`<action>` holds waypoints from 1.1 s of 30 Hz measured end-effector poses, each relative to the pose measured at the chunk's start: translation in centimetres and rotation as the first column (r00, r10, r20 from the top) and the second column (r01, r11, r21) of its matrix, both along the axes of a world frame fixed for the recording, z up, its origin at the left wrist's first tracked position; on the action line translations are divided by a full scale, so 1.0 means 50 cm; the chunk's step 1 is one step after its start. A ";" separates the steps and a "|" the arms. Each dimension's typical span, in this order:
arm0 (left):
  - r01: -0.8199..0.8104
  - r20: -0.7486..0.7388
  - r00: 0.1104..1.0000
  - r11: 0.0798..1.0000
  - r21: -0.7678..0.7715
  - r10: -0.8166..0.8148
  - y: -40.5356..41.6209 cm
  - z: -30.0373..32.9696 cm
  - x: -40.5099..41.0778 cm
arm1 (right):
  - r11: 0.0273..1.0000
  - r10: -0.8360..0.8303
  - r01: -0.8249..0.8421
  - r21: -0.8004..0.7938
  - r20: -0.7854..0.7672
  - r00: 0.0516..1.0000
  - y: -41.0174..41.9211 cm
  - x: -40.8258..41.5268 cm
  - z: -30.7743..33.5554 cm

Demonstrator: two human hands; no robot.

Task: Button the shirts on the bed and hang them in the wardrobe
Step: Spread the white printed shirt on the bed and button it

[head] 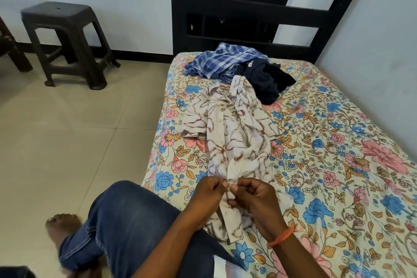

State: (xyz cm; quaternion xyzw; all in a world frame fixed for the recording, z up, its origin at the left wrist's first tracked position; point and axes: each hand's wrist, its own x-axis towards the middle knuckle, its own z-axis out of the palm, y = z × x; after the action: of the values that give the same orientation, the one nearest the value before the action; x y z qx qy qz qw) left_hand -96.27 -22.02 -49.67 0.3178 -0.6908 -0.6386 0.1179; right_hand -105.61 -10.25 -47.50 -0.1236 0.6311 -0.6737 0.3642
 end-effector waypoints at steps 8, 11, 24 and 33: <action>0.321 0.404 0.915 0.570 -0.756 0.019 0.025 0.007 0.005 | 0.941 -0.119 0.297 0.161 -0.666 0.736 0.004 -0.055 0.021; 0.378 0.475 0.880 0.557 -0.740 0.034 0.027 0.012 0.001 | 0.947 0.026 0.213 0.239 -0.721 0.692 -0.037 -0.076 0.027; -0.036 0.152 0.965 0.684 -0.728 0.213 -0.037 0.013 -0.080 | 0.879 0.050 0.241 0.411 -0.583 0.811 -0.069 -0.087 -0.043; -0.085 0.194 0.954 0.824 -0.560 0.230 -0.055 -0.039 -0.105 | 0.940 -0.291 0.283 0.193 0.014 0.957 -0.056 -0.088 -0.042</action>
State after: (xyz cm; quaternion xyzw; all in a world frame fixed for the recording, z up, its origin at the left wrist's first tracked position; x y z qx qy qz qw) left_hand -101.52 -24.79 -51.63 0.4060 -0.8242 -0.3576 0.1671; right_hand -110.03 -13.07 -49.60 0.0189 0.6955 -0.6590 0.2856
